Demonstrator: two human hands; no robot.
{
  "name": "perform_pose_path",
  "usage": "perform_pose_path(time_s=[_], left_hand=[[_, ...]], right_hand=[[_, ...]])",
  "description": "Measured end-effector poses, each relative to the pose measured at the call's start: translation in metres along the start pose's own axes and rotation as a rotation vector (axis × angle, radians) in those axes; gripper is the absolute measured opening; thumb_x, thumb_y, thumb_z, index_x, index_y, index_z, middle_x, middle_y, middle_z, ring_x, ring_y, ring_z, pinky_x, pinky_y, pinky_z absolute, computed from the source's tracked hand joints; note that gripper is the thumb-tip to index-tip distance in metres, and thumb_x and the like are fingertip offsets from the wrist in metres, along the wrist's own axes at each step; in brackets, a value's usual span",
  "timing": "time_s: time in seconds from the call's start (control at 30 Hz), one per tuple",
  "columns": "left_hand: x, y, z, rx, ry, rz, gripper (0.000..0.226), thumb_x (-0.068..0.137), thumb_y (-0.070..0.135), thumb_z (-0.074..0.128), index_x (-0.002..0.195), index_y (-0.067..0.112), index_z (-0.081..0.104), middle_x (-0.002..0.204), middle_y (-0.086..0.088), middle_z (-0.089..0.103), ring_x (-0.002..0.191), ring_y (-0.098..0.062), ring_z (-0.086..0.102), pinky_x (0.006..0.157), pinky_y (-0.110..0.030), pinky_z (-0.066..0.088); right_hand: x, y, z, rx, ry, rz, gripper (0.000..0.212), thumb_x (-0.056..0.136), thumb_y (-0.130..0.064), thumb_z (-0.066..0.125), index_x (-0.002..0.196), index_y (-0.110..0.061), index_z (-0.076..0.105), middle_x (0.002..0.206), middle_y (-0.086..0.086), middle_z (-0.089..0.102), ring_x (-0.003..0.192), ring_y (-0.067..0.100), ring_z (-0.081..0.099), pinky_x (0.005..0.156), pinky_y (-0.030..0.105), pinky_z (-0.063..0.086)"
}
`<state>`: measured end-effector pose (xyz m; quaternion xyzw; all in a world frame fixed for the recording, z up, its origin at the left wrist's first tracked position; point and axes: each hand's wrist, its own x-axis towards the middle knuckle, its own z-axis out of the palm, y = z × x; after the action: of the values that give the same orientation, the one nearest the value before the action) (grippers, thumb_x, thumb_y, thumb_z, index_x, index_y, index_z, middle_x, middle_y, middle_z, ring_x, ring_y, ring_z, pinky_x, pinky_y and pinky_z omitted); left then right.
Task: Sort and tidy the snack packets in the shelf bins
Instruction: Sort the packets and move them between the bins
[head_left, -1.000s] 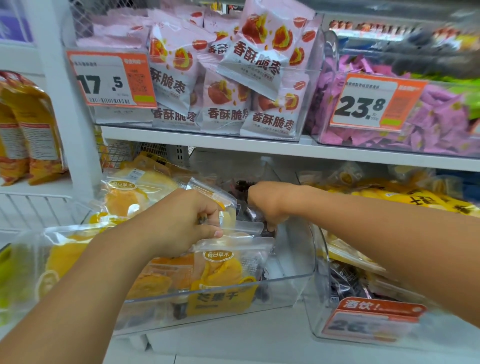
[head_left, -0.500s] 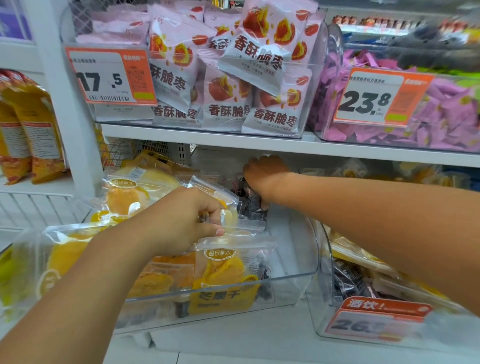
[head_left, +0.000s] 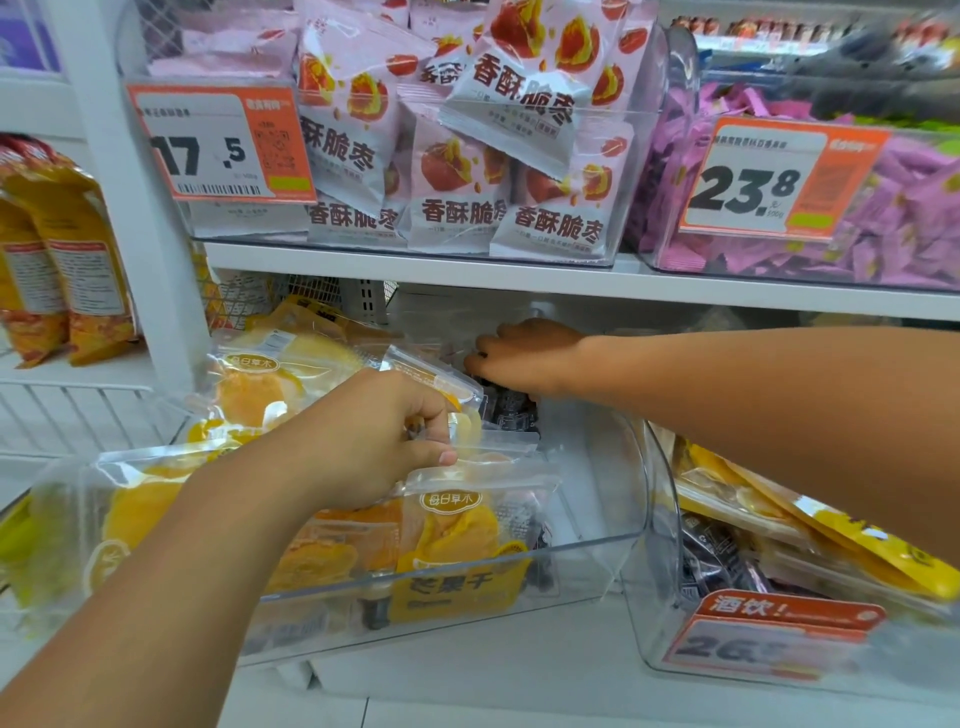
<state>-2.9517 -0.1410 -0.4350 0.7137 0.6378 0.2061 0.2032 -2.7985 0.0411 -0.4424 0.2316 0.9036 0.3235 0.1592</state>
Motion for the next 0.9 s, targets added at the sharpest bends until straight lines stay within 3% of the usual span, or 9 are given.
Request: perform_pose_path(time_s=[0.17, 0.23, 0.3, 0.37, 0.43, 0.53, 0.6, 0.73, 0.9], left_hand=[[0.001, 0.001, -0.002, 0.035, -0.013, -0.001, 0.023, 0.086, 0.036, 0.075, 0.068, 0.031, 0.063, 0.091, 0.001, 0.071, 0.101, -0.021, 0.068, 0.08, -0.042, 0.057], [0.0, 0.004, -0.002, 0.034, -0.024, 0.011, 0.018, 0.088, 0.035, 0.074, 0.072, 0.032, 0.064, 0.086, 0.003, 0.067, 0.075, -0.009, 0.066, 0.063, -0.027, 0.052], [-0.003, 0.008, 0.0, 0.013, -0.034, 0.004, 0.006, 0.09, 0.032, 0.072, 0.092, 0.034, 0.067, 0.102, 0.011, 0.065, 0.064, 0.004, 0.057, 0.053, -0.01, 0.04], [-0.004, 0.009, 0.0, 0.003, -0.041, 0.01, 0.017, 0.09, 0.031, 0.072, 0.106, 0.034, 0.066, 0.119, 0.019, 0.06, 0.074, 0.011, 0.053, 0.052, -0.008, 0.041], [-0.007, 0.011, -0.002, -0.022, -0.028, 0.031, 0.02, 0.09, 0.035, 0.071, 0.109, 0.036, 0.066, 0.121, 0.02, 0.06, 0.088, 0.008, 0.058, 0.066, -0.01, 0.048], [-0.011, 0.017, -0.005, -0.044, 0.022, 0.039, 0.019, 0.093, 0.045, 0.062, 0.11, 0.038, 0.068, 0.114, 0.019, 0.066, 0.105, -0.003, 0.062, 0.093, -0.035, 0.052], [-0.014, 0.026, -0.01, -0.058, 0.108, 0.076, 0.02, 0.097, 0.046, 0.054, 0.107, 0.037, 0.069, 0.107, 0.019, 0.068, 0.101, 0.001, 0.061, 0.089, -0.031, 0.051], [-0.021, 0.067, -0.009, -0.099, 0.374, 0.24, 0.018, 0.096, 0.04, 0.059, 0.095, 0.03, 0.073, 0.091, 0.019, 0.07, 0.09, 0.009, 0.062, 0.073, -0.01, 0.043], [-0.021, 0.135, 0.05, 0.031, 0.099, 0.448, 0.015, 0.087, 0.043, 0.071, 0.09, 0.029, 0.077, 0.085, 0.018, 0.071, 0.082, 0.004, 0.062, 0.077, -0.024, 0.052]], right_hand=[[-0.008, 0.0, -0.01, 0.271, -0.018, 0.202, 0.056, 0.084, -0.005, 0.068, 0.134, -0.012, 0.043, 0.124, 0.012, 0.055, 0.114, 0.035, 0.054, 0.091, 0.045, 0.051], [-0.016, 0.002, -0.012, 0.31, -0.025, 0.253, 0.075, 0.076, -0.013, 0.082, 0.138, -0.011, 0.04, 0.13, 0.012, 0.049, 0.119, 0.033, 0.052, 0.093, 0.042, 0.048], [-0.03, 0.004, -0.02, 0.364, -0.032, 0.263, 0.07, 0.077, -0.026, 0.083, 0.133, -0.011, 0.043, 0.126, 0.011, 0.05, 0.113, 0.032, 0.054, 0.09, 0.04, 0.047], [-0.047, 0.003, -0.029, 0.428, -0.066, 0.249, 0.047, 0.088, -0.03, 0.073, 0.125, -0.012, 0.051, 0.119, 0.01, 0.056, 0.105, 0.031, 0.058, 0.087, 0.038, 0.05], [-0.067, -0.003, -0.038, 0.523, -0.066, 0.234, 0.027, 0.096, -0.027, 0.062, 0.12, -0.015, 0.056, 0.115, 0.007, 0.061, 0.103, 0.029, 0.06, 0.086, 0.039, 0.051], [-0.105, -0.017, -0.053, 0.703, 0.077, 0.252, 0.023, 0.097, -0.018, 0.052, 0.118, -0.018, 0.061, 0.116, 0.006, 0.065, 0.106, 0.028, 0.06, 0.09, 0.045, 0.051], [-0.141, -0.025, -0.066, 0.822, 0.171, 0.289, 0.026, 0.098, -0.017, 0.052, 0.12, -0.021, 0.065, 0.117, 0.0, 0.067, 0.106, 0.021, 0.061, 0.093, 0.036, 0.05], [-0.226, -0.026, -0.076, 1.004, 0.35, 0.408, 0.015, 0.093, -0.016, 0.064, 0.099, -0.024, 0.075, 0.084, -0.013, 0.071, 0.077, 0.004, 0.066, 0.071, 0.017, 0.05], [-0.279, -0.016, -0.05, 1.135, -0.044, 0.478, 0.014, 0.091, -0.018, 0.068, 0.082, -0.019, 0.079, 0.069, -0.009, 0.074, 0.064, 0.001, 0.068, 0.064, 0.023, 0.056]])
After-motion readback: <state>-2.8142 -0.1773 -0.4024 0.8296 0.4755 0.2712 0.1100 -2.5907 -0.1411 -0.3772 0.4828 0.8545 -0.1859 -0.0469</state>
